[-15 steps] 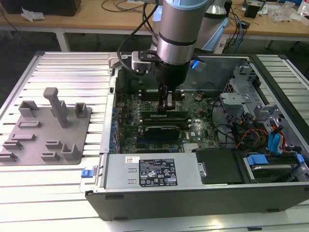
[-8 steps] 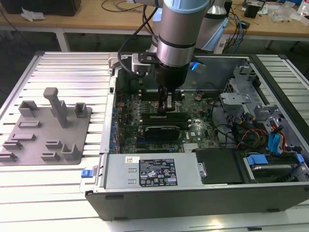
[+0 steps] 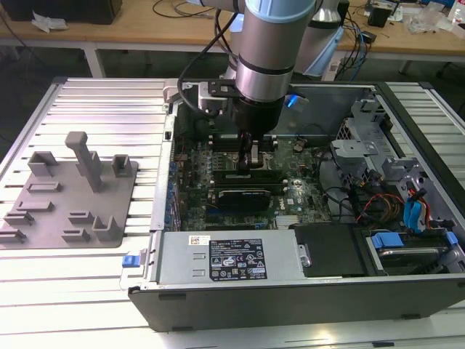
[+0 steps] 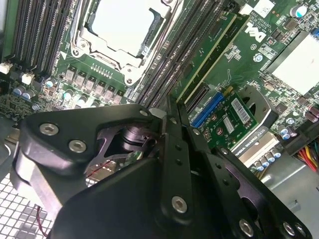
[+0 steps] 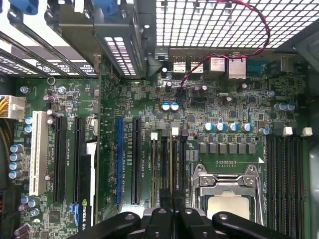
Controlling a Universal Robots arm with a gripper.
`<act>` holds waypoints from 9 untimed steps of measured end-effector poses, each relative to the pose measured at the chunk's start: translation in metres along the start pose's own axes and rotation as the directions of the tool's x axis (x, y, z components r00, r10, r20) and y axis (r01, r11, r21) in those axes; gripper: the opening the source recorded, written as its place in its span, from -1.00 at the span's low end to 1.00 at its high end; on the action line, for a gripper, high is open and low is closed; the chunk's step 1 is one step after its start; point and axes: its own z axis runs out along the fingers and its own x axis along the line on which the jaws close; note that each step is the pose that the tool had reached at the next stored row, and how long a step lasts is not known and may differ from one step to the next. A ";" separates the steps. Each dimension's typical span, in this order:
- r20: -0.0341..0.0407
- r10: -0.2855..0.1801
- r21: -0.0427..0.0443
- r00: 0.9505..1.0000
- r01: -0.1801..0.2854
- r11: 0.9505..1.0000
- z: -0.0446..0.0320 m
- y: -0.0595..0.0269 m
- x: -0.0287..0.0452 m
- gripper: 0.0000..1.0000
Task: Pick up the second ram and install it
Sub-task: 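Insert the second ram into the second slot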
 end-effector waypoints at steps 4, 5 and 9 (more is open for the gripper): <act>0.000 0.001 0.000 1.000 -0.001 1.000 0.0000 0.0003 -0.0001 -0.82; 0.000 0.001 0.000 1.000 -0.001 1.000 0.0000 0.0003 -0.0001 -0.82; 0.000 0.001 0.000 1.000 -0.001 1.000 0.0000 0.0003 -0.0001 -0.82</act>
